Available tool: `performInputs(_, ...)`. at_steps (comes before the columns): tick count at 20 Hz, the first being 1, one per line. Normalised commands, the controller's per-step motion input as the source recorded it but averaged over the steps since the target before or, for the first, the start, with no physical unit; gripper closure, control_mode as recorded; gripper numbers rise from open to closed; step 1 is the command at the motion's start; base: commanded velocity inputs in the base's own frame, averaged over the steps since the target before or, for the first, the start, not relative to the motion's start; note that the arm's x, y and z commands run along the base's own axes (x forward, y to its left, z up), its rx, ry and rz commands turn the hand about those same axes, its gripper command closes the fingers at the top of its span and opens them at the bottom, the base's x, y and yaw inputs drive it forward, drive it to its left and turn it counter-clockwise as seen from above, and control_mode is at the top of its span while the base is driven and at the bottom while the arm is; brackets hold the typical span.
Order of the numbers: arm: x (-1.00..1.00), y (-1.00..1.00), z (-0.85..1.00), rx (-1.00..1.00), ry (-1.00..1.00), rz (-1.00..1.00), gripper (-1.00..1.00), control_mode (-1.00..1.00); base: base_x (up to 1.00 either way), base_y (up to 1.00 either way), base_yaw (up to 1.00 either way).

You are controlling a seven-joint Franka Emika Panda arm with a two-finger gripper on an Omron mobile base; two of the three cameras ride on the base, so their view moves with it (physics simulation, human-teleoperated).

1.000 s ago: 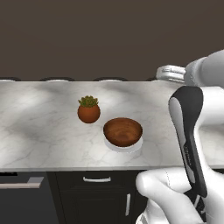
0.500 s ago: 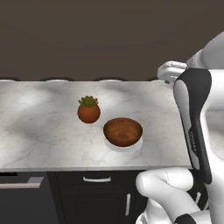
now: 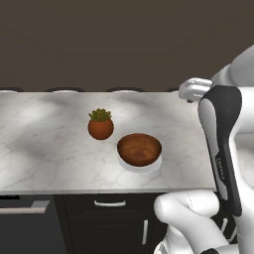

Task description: Move the bowls from the cabinet to the plates on the dining table.

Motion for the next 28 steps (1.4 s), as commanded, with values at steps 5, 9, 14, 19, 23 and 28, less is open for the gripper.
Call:
performInputs(5,0.00,0.00,-0.11,0.00,-0.01,0.01,-1.00,-1.00,0.00,0.00,0.00)
performInputs(9,-0.03,0.00,-0.03,0.00,0.00,0.01,-1.00,-1.00,0.00,0.00,0.00)
performInputs(14,-0.14,0.00,0.00,0.00,0.00,0.00,-1.00,-1.00,0.00,0.00,0.00)
performInputs(19,0.00,0.00,0.00,0.00,0.00,0.00,-1.00,1.00,-0.23,0.01,0.00)
performInputs(23,0.00,0.00,0.00,0.00,0.00,0.00,-1.00,1.00,-0.17,0.00,0.00)
performInputs(28,0.00,0.00,0.00,0.00,0.00,0.00,-1.00,1.00,-0.16,0.01,0.00)
